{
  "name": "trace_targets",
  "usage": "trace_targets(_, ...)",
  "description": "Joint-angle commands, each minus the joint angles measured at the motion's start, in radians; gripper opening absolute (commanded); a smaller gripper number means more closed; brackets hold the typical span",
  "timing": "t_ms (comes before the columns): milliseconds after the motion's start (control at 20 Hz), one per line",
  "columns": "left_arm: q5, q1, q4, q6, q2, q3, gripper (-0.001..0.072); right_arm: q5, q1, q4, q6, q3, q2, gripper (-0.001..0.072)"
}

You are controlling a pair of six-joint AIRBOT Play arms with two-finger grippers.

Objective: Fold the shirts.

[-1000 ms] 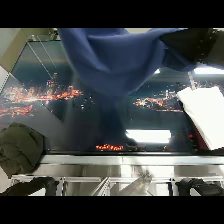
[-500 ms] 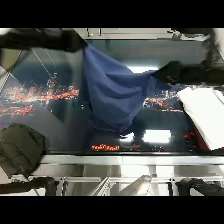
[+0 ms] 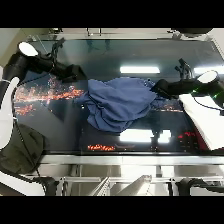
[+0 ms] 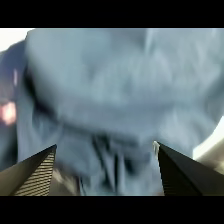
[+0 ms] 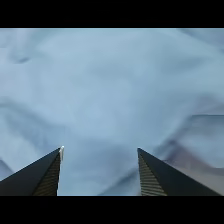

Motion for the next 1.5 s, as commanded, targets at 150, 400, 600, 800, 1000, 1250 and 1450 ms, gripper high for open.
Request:
trace_targets(150,-0.103,-0.048,-0.011,-0.040,0.175,-0.485,0.0718,0.132,-0.181,-0.063,-0.108,0.001,-0.043,0.0521)
trace_targets(400,0.262,-0.240,-0.134,-0.042,0.335,-0.862,0.0706,0.137,-0.233,-0.087,-0.108,0.001,-0.125,0.0516)
trace_targets(600,0.427,-0.310,-0.259,-0.037,0.295,-0.898,0.0701,0.139,-0.207,-0.053,-0.114,0.001,-0.200,0.0515)
trace_targets(800,0.429,-0.342,-0.280,-0.021,0.198,-0.864,0.0700,0.135,-0.167,0.048,-0.183,0.001,-0.254,0.0447)
trace_targets(1000,0.433,-0.343,-0.280,-0.022,0.134,-0.760,0.0659,0.106,-0.152,0.204,-0.261,0.002,-0.273,0.0291)
trace_targets(1250,0.399,-0.343,-0.278,-0.021,0.119,-0.647,0.0001,0.174,-0.155,0.293,-0.317,0.002,-0.264,0.0015)
trace_targets(1450,0.249,-0.309,-0.281,-0.011,0.263,-0.537,0.0002,0.322,-0.185,0.327,-0.340,0.015,-0.168,0.0014)
